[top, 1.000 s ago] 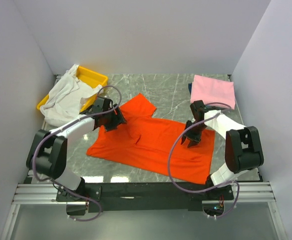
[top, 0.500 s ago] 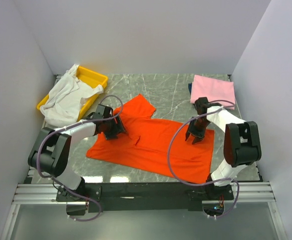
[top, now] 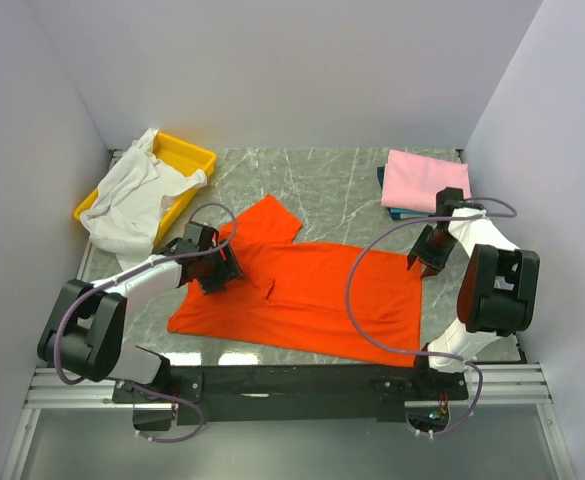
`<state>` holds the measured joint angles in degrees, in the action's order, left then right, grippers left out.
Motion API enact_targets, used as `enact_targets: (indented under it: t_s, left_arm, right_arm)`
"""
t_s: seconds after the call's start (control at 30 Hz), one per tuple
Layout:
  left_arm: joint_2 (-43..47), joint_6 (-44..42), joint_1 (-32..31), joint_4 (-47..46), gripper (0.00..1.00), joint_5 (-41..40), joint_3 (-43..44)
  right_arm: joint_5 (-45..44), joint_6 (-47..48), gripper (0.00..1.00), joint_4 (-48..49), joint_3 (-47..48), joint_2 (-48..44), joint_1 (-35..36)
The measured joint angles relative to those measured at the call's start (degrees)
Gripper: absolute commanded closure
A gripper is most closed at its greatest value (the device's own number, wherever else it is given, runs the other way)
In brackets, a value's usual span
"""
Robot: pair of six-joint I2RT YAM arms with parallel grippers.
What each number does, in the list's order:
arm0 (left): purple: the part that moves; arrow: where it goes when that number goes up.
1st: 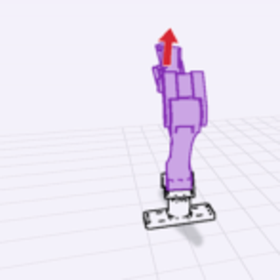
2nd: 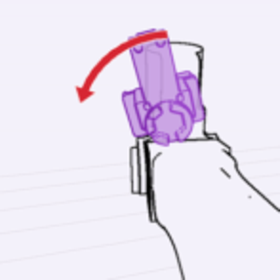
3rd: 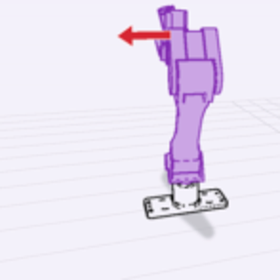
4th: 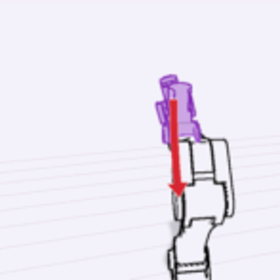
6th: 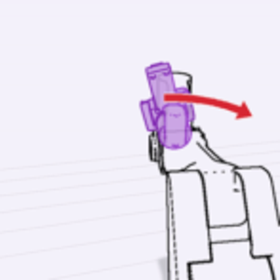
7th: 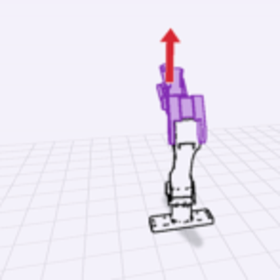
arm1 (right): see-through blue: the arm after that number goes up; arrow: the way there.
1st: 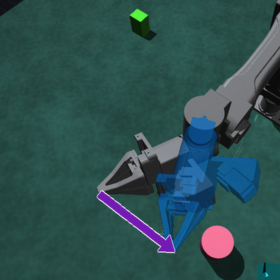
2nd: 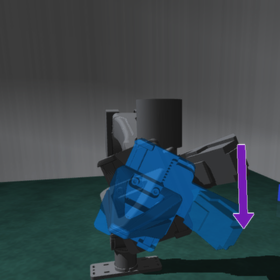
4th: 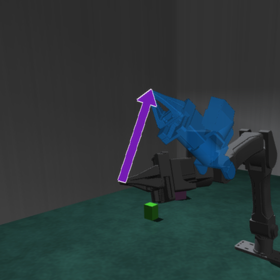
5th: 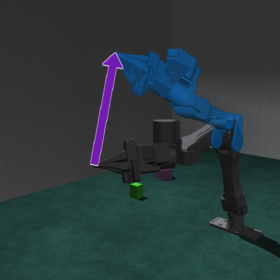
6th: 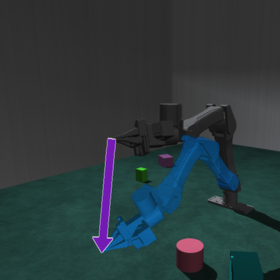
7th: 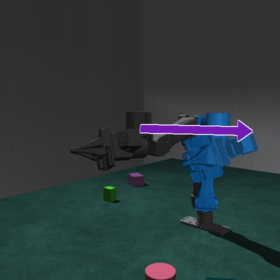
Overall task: Fold and stack the t-shirts
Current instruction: Fold the tshirt
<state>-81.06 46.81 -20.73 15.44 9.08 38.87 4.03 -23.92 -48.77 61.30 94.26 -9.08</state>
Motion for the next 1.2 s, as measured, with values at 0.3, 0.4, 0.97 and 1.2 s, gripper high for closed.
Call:
enact_targets:
  t_s: [0.3, 0.4, 0.97, 1.2]
  left_arm:
    - [3.6, -1.2, 0.0, 6.3, 0.30, -0.2, 1.6]
    - [3.7, -2.2, 0.0, 7.9, 0.29, 0.1, 5.3]
    - [-16.0, -12.7, 0.0, 8.7, 0.32, -1.0, 37.3]
    - [-32.7, -15.9, 0.0, 8.3, 0.36, -2.4, 54.8]
  right_arm:
    - [-1.2, 0.9, 0.54, 4.0, 2.6, 0.7, -2.4]
    - [-1.0, 0.9, 0.55, 6.1, 3.0, 2.7, -2.5]
    - [-1.6, 0.9, 0.66, 13.8, 3.3, 6.8, -2.6]
    - [-1.8, 1.0, 0.80, 15.7, 1.3, 7.0, -2.6]
